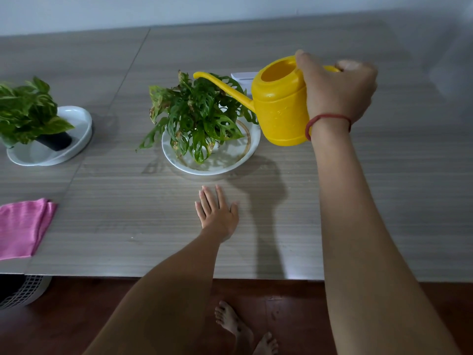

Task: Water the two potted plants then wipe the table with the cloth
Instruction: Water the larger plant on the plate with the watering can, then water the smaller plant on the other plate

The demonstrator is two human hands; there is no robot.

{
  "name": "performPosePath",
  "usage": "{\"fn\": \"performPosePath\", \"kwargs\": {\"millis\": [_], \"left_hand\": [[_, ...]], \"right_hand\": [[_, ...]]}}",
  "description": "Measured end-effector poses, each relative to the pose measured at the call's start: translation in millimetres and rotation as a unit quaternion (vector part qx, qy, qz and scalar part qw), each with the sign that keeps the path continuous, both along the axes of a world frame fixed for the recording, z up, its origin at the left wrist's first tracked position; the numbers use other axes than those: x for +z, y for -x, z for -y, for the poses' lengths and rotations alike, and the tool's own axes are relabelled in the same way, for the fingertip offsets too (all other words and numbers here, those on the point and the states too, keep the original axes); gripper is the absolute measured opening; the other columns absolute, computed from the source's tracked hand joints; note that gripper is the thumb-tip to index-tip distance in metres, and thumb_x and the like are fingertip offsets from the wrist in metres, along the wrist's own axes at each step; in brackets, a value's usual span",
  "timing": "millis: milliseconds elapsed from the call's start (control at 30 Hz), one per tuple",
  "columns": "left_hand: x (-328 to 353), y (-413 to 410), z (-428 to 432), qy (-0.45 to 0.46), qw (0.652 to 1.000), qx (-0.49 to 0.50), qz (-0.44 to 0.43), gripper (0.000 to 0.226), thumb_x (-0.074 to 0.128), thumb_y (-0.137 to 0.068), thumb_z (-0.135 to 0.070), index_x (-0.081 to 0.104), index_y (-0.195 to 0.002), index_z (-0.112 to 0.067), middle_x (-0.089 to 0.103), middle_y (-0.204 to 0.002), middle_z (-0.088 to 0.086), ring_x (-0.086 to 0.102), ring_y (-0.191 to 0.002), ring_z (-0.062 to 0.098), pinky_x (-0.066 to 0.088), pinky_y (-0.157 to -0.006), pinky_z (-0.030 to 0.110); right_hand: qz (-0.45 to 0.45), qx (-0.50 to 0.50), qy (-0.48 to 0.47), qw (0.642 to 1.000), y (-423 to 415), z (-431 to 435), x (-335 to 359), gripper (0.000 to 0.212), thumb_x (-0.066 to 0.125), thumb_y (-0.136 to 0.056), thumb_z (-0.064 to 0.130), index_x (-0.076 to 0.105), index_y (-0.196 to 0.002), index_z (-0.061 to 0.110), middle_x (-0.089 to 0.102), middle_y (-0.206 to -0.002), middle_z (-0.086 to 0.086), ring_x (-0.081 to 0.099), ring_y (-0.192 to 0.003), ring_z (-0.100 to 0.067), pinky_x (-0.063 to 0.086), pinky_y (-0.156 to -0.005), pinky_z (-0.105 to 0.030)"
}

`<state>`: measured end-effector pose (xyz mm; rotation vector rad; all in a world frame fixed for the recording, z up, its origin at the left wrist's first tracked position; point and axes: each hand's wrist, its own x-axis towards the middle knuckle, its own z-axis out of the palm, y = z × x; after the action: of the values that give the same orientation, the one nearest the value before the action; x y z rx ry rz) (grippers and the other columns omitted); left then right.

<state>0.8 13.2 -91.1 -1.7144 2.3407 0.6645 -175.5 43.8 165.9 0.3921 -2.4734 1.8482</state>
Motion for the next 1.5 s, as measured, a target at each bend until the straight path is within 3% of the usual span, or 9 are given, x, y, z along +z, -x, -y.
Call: {"fn": "performPosePath", "kwargs": {"millis": [167,267,467,633,800,900,1067,1267,1500], "left_hand": [[-1.0,0.1,-0.7,0.004,1.0,0.001,-0.003,0.069,0.015,-0.101,-0.051,-0.017,-0.152,-0.017,-0.028,-0.156,0.017,-0.028,-0.144,0.027,-0.017,-0.116,0.044],[-2.7,-0.8,-2.2,0.015,1.0,-0.001,-0.009,0.069,0.015,-0.101,-0.051,-0.016,-0.153,-0.016,-0.026,-0.157,0.018,-0.027,-0.145,0.028,-0.016,-0.116,0.044],[2.3,-10.8,-3.3,0.03,0.997,0.011,-0.074,0.067,0.023,-0.102,-0.047,-0.003,-0.155,-0.016,-0.015,-0.161,0.014,-0.019,-0.148,0.025,-0.012,-0.118,0.041],[30.1,-33.0,14.4,0.073,0.982,0.12,-0.127,0.068,0.028,-0.102,-0.044,0.013,-0.153,-0.003,0.007,-0.162,0.016,-0.003,-0.15,0.024,-0.001,-0.121,0.04],[59.3,-84.4,61.9,0.091,0.974,0.154,-0.138,0.066,0.027,-0.102,-0.046,0.019,-0.152,-0.002,0.016,-0.16,0.017,0.006,-0.15,0.027,0.007,-0.122,0.041],[64.4,-121.4,94.2,0.097,0.966,0.196,-0.136,0.065,0.031,-0.102,-0.045,0.023,-0.15,-0.002,0.021,-0.159,0.016,0.012,-0.149,0.029,0.012,-0.121,0.042],[51.2,-191.7,134.4,0.088,0.956,0.264,-0.092,0.063,0.037,-0.099,-0.042,0.032,-0.145,0.002,0.03,-0.154,0.019,0.018,-0.147,0.029,0.018,-0.118,0.044],[38.0,-246.0,192.0,0.06,0.951,0.295,-0.072,0.063,0.035,-0.101,-0.039,0.026,-0.148,0.001,0.02,-0.158,0.021,0.009,-0.149,0.029,0.011,-0.12,0.044],[26.5,-261.5,250.2,0.037,0.958,0.276,-0.066,0.065,0.029,-0.101,-0.041,0.007,-0.155,-0.01,-0.003,-0.162,0.013,-0.007,-0.15,0.026,-0.003,-0.12,0.043]], "right_hand": [[0.122,0.015,0.114,0.986,-4.1,-5.1,-21.3,0.057,0.085,-0.064,0.041,0.034,-0.049,0.023,0.038,-0.055,0.015,0.042,-0.047,0.0,0.039,-0.056,-0.022],[0.139,0.028,0.172,0.975,-6.2,-5.5,-35.1,0.066,0.087,-0.064,0.036,0.028,-0.041,0.02,0.028,-0.035,0.013,0.03,-0.033,-0.005,0.032,-0.04,-0.017],[0.145,0.097,0.197,0.965,-20.3,4.0,-37.9,0.067,0.086,-0.067,0.033,0.028,-0.037,0.019,0.026,-0.029,0.011,0.027,-0.034,-0.005,0.03,-0.04,-0.015],[0.145,0.144,0.215,0.955,-53.6,32.5,-27.5,0.063,0.087,-0.066,0.029,0.031,-0.037,0.02,0.032,-0.031,0.013,0.032,-0.035,-0.004,0.033,-0.042,-0.017],[0.156,0.189,0.195,0.95,-103.3,78.0,-20.4,0.065,0.086,-0.064,0.039,0.032,-0.032,0.022,0.034,-0.032,0.013,0.04,-0.046,-0.008,0.037,-0.057,-0.015],[0.166,0.227,0.191,0.94,-139.6,111.8,-13.3,0.061,0.086,-0.066,0.035,0.034,-0.039,0.02,0.034,-0.036,0.01,0.032,-0.036,-0.005,0.032,-0.044,-0.018],[0.187,0.246,0.184,0.933,-196.4,175.6,-14.5,0.059,0.09,-0.059,0.034,0.034,-0.046,0.022,0.038,-0.053,0.0,0.039,-0.054,-0.014,0.037,-0.052,-0.029],[0.218,0.255,0.147,0.93,-249.2,252.3,-27.6,0.06,0.09,-0.06,0.034,0.034,-0.045,0.019,0.034,-0.048,0.005,0.03,-0.04,-0.007,0.03,-0.043,-0.023],[0.209,0.251,0.109,0.939,-270.6,312.1,-41.4,0.064,0.088,-0.059,0.04,0.03,-0.044,0.019,0.029,-0.048,0.006,0.029,-0.046,-0.011,0.029,-0.044,-0.023]]}}
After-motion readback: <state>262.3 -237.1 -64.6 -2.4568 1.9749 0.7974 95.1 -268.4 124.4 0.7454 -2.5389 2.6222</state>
